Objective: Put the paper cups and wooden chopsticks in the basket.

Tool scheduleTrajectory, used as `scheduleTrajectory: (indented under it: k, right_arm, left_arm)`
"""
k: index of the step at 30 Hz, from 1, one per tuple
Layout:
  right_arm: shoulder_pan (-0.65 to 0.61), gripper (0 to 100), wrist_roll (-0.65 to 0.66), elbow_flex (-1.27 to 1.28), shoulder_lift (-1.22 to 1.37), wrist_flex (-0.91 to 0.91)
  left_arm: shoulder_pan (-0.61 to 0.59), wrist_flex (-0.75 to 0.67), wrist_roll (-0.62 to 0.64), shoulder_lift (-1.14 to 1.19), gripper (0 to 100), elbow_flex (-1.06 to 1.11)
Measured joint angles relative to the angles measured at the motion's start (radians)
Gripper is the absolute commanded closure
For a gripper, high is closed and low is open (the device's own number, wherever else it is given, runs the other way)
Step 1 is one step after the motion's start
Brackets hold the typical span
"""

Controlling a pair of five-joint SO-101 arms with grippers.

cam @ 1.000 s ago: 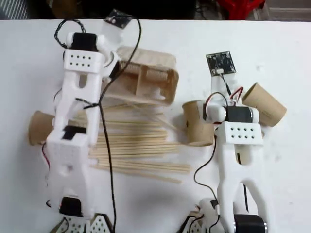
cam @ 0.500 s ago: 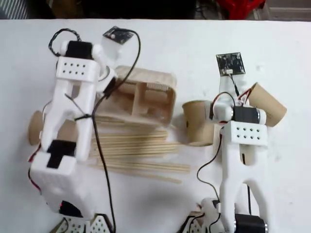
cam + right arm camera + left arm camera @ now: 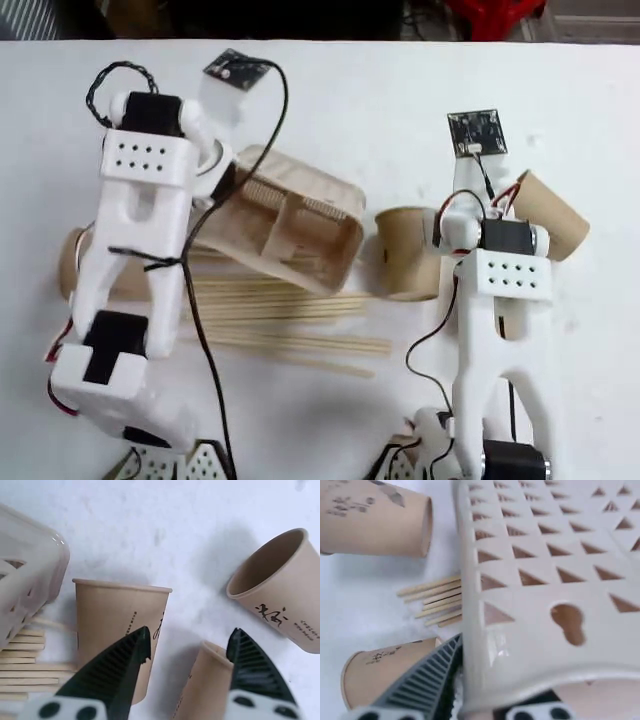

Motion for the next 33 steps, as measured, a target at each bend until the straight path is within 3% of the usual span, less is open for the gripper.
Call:
scheduleTrajectory:
  k: [5,13,23,33]
  right_arm:
    - [0.000,74.5,0.000,0.000,0.000,0.000]
    - [0.000,74.5,0.000,0.000,0.000,0.000]
    - [0.000,74.5,0.000,0.000,0.000,0.000]
    - [0.012,74.5,0.051,-0.002,-0.008,0.017]
  left_arm:
    - [0.003,0.002,0.114,0.000,87,-0.049]
    - [0.006,0.002,0.183,0.110,86,-0.256]
    - [-0.011,-0.023,0.199,0.318,86,-0.672]
    - [-0.029,0.000,0.198,0.328,87,-1.011]
